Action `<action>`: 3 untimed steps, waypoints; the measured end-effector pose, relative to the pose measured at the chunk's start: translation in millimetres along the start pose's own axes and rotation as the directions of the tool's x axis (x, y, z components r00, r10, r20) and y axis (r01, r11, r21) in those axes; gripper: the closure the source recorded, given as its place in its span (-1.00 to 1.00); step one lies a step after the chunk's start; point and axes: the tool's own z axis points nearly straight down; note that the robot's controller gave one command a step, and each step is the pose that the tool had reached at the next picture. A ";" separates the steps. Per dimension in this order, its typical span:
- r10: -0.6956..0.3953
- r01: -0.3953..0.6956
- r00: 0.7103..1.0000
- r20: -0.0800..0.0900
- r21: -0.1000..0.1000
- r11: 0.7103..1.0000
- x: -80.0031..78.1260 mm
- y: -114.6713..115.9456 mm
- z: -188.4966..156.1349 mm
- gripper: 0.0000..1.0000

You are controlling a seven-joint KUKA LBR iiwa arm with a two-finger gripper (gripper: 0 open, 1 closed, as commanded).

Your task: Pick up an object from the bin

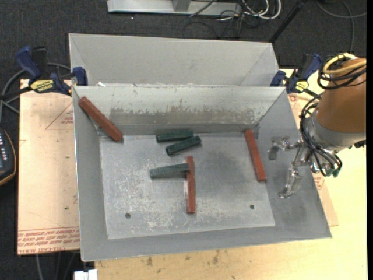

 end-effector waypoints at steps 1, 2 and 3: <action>0.095 -0.095 0.995 0.013 0.000 0.995 -66.7 -11.3 117.0 -1.00; -0.257 0.257 0.966 -0.013 -0.005 0.966 -97.2 3.3 87.6 -1.00; -0.947 0.944 0.322 0.004 -0.074 0.321 -94.4 18.7 93.2 -1.00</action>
Offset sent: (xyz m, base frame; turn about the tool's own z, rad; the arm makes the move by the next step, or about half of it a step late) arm 0.0642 -0.0120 -0.1150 0.0955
